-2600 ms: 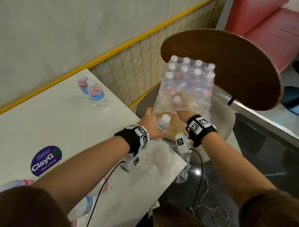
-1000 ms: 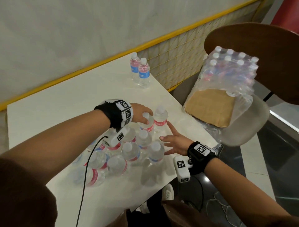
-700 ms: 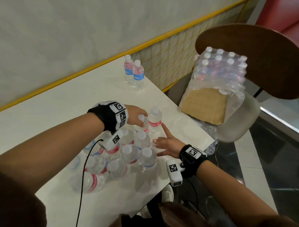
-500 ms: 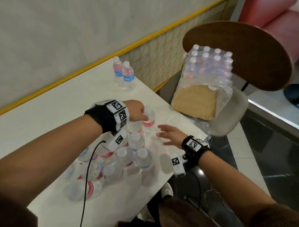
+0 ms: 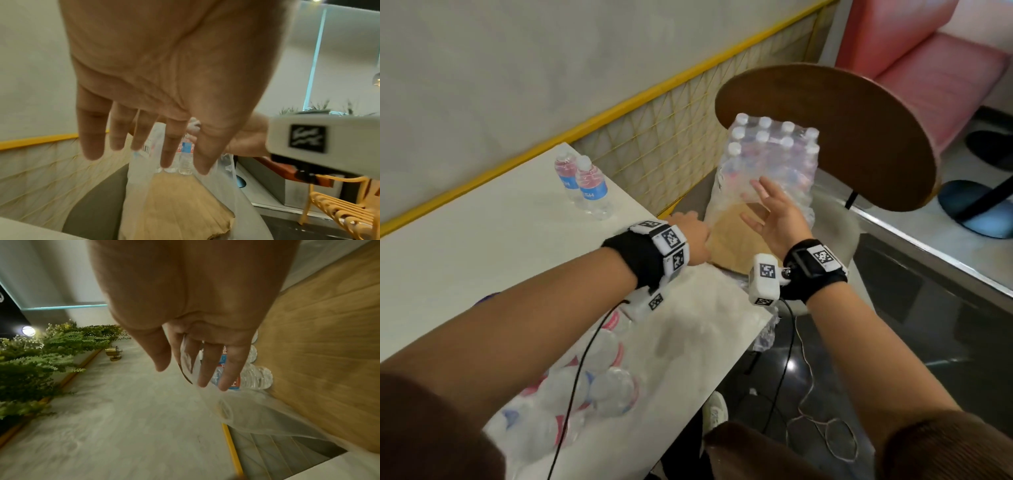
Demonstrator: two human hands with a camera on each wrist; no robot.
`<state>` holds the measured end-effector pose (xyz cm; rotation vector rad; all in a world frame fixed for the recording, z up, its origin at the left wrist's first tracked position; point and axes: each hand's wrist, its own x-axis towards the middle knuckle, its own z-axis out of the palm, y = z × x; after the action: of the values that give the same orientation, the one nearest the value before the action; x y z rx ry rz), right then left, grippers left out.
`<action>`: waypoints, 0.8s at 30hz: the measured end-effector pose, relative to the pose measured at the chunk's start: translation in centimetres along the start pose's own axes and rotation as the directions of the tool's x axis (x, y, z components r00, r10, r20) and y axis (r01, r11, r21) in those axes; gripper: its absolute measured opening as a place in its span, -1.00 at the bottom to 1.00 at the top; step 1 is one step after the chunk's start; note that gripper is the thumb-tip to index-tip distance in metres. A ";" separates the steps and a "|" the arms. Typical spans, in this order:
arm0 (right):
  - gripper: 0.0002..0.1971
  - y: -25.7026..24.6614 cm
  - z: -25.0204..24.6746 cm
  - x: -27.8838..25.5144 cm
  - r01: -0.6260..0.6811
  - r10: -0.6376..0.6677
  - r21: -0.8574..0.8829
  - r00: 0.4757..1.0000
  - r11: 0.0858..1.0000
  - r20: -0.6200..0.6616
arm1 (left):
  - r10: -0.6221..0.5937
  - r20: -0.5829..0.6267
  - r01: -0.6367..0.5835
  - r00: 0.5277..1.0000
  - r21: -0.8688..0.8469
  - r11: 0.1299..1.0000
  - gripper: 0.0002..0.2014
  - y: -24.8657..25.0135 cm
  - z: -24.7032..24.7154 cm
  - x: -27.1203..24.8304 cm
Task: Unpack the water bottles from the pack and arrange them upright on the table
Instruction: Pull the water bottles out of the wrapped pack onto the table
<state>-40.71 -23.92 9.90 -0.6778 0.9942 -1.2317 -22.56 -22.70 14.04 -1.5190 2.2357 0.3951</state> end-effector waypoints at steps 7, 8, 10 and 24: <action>-0.70 0.0 -0.6 0.2 -0.038 0.036 0.022 0.994 0.999 0.103 | 0.020 -0.165 -0.048 0.986 -0.169 0.984 -0.31 2.5 -0.4 5.6; -0.68 0.3 -1.0 0.3 -0.060 0.063 -0.023 0.992 0.998 0.113 | 0.016 -0.210 -0.065 0.977 -0.232 0.971 -0.33 2.6 -0.7 5.9; -0.68 1.0 -1.2 0.7 -0.142 0.171 -0.232 0.979 0.962 0.111 | -0.001 -0.278 -0.092 0.960 -0.319 0.943 -0.39 2.6 -1.5 5.9; -0.28 -0.9 0.0 10.7 -0.078 0.115 -0.988 0.989 -0.131 -0.093 | -0.010 -0.274 -0.094 0.962 -0.362 0.927 -0.45 2.4 -1.3 4.4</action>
<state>-40.83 -34.46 8.03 -1.7943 1.9279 0.0585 -26.46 -26.01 13.04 -1.8110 2.5159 0.6966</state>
